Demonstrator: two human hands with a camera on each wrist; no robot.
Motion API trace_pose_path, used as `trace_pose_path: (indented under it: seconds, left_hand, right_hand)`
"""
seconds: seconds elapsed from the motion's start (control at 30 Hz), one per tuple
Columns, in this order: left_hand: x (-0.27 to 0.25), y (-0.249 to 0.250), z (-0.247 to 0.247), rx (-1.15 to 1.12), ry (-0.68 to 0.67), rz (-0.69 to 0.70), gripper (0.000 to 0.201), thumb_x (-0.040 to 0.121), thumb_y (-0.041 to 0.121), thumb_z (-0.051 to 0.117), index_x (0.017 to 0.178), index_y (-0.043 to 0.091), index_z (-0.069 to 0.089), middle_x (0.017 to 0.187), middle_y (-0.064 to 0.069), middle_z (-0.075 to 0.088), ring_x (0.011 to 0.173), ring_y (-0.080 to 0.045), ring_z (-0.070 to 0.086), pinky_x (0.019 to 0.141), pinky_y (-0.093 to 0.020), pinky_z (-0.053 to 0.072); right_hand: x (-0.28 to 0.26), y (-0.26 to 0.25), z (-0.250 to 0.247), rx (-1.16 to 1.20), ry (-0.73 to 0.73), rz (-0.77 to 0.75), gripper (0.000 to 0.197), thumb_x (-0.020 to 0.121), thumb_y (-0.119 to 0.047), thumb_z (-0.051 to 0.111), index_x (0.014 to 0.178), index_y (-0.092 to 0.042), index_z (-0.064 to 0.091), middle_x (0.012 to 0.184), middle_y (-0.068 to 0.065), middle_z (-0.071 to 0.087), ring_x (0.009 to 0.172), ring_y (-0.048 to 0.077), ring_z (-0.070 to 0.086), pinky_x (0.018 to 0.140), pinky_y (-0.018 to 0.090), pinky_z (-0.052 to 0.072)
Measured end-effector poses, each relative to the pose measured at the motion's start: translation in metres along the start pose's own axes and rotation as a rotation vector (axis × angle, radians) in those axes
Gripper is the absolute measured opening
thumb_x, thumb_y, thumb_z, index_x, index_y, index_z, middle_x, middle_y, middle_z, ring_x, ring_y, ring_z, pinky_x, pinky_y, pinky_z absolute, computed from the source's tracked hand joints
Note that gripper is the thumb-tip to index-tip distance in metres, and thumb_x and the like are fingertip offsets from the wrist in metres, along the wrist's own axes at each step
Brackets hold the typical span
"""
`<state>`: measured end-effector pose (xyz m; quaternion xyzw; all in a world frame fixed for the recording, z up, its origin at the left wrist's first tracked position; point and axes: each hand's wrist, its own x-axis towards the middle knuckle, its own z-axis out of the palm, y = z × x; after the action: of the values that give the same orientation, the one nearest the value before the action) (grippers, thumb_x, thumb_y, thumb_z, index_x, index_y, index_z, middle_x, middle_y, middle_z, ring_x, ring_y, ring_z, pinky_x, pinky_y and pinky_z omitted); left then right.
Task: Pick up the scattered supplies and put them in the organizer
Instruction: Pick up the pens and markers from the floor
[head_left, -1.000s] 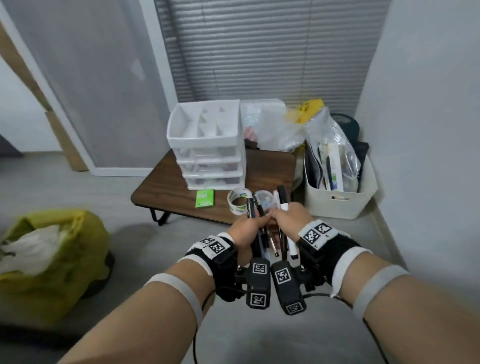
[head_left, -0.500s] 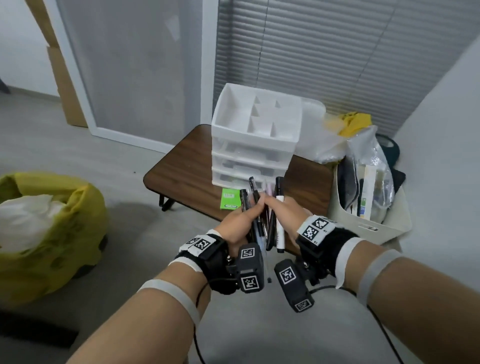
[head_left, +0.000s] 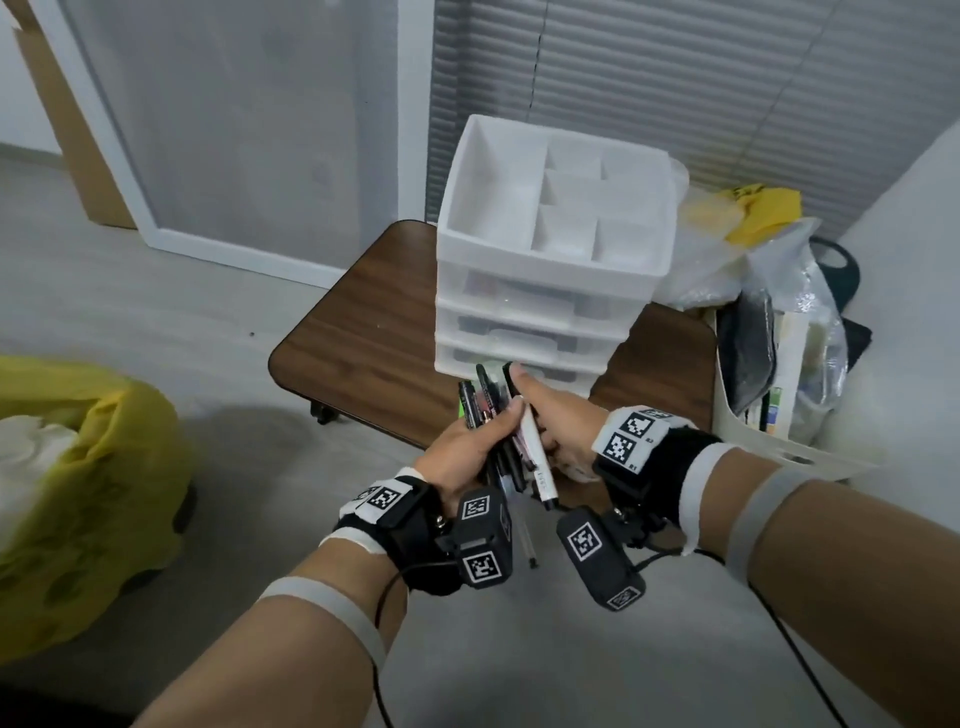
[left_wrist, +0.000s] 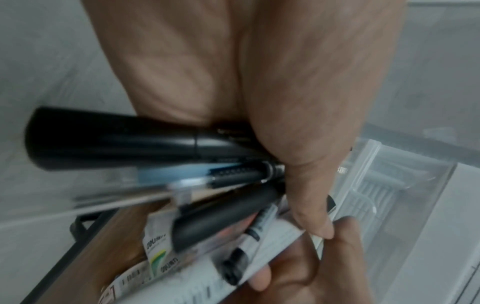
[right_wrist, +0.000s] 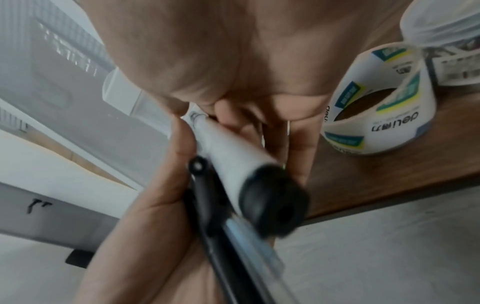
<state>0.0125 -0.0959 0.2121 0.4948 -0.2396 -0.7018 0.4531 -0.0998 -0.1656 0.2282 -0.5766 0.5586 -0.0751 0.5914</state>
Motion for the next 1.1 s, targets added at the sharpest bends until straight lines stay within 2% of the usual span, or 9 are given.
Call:
trace_pose_path:
  seconds: [0.13,0.3,0.37,0.43,0.53,0.67,0.8,0.93,1.1]
  left_hand:
    - [0.016,-0.014,-0.009,-0.123,0.024,0.004,0.030,0.096,0.022,0.064,0.111,-0.004,0.065,0.082,-0.015,0.072,0.072,-0.023,0.072,0.068,-0.031,0.060]
    - [0.025,-0.033,-0.027,-0.269,0.178,-0.024,0.011,0.095,0.008,0.062,0.085,0.004,0.058,0.066,-0.009,0.053,0.053,-0.019,0.055,0.054,-0.029,0.052]
    - [0.025,-0.035,-0.031,-0.210,0.250,-0.026,0.020,0.093,0.006,0.057,0.074,0.009,0.051,0.054,-0.004,0.045,0.045,-0.018,0.048,0.052,-0.024,0.041]
    - [0.026,-0.036,-0.034,-0.190,0.339,-0.011,0.024,0.089,0.000,0.059,0.072,0.013,0.047,0.048,-0.001,0.040,0.042,-0.016,0.041,0.048,-0.023,0.038]
    - [0.031,-0.035,-0.033,-0.137,0.391,0.023,0.024,0.087,-0.004,0.058,0.078,0.014,0.045,0.050,-0.001,0.040,0.043,-0.015,0.036,0.040,-0.021,0.036]
    - [0.043,-0.038,-0.026,-0.053,0.412,0.047,0.029,0.084,-0.006,0.057,0.101,0.013,0.042,0.056,-0.005,0.043,0.036,-0.014,0.037,0.041,-0.024,0.038]
    - [0.058,-0.053,-0.014,-0.012,0.383,0.041,0.044,0.084,-0.003,0.060,0.115,0.021,0.041,0.066,-0.008,0.050,0.039,-0.013,0.041,0.047,-0.027,0.041]
    - [0.067,-0.061,0.002,-0.003,0.309,0.009,0.032,0.084,-0.004,0.058,0.104,0.017,0.043,0.059,-0.005,0.048,0.039,-0.014,0.039,0.046,-0.026,0.039]
    - [0.068,-0.063,0.007,-0.014,0.159,-0.079,0.024,0.085,-0.008,0.056,0.084,0.012,0.042,0.053,-0.004,0.041,0.040,-0.014,0.037,0.044,-0.023,0.037]
  right_hand:
    - [0.006,0.008,-0.002,-0.083,-0.035,-0.093,0.065,0.096,-0.064,0.023,0.073,-0.018,0.063,0.066,0.006,0.061,0.062,0.021,0.058,0.065,0.031,0.052]
    - [0.005,0.053,-0.016,-0.787,0.309,-0.493,0.049,0.095,-0.050,0.028,0.108,-0.025,0.067,0.102,-0.003,0.057,0.106,0.021,0.051,0.097,0.039,0.039]
    - [-0.003,0.073,-0.025,-1.053,0.433,-0.513,0.047,0.084,-0.058,0.037,0.119,-0.038,0.061,0.114,-0.007,0.050,0.117,0.019,0.043,0.105,0.041,0.032]
    - [-0.009,0.092,-0.034,-1.201,0.468,-0.384,0.059,0.079,-0.065,0.043,0.135,-0.045,0.044,0.137,-0.001,0.041,0.136,0.024,0.031,0.114,0.053,0.017]
    - [-0.017,0.114,-0.042,-1.236,0.495,-0.201,0.075,0.081,-0.070,0.044,0.146,-0.050,0.011,0.157,0.006,0.014,0.149,0.029,0.004,0.114,0.065,0.007]
    - [-0.017,0.133,-0.046,-1.206,0.538,-0.187,0.070,0.093,-0.057,0.038,0.147,-0.050,-0.006,0.159,0.006,0.009,0.150,0.028,0.001,0.112,0.069,0.012]
    - [-0.005,0.141,-0.063,-1.248,0.551,-0.253,0.067,0.099,-0.036,0.038,0.147,-0.049,-0.007,0.159,0.003,0.017,0.150,0.028,0.003,0.113,0.066,0.009]
    - [0.016,0.140,-0.092,-1.238,0.554,-0.260,0.081,0.094,-0.021,0.049,0.146,-0.049,-0.006,0.157,0.004,0.023,0.150,0.027,0.007,0.115,0.061,0.004]
    - [0.053,0.117,-0.125,-1.159,0.558,-0.352,0.061,0.091,-0.026,0.050,0.147,-0.032,0.025,0.146,0.008,0.038,0.140,0.031,0.030,0.119,0.053,0.014]
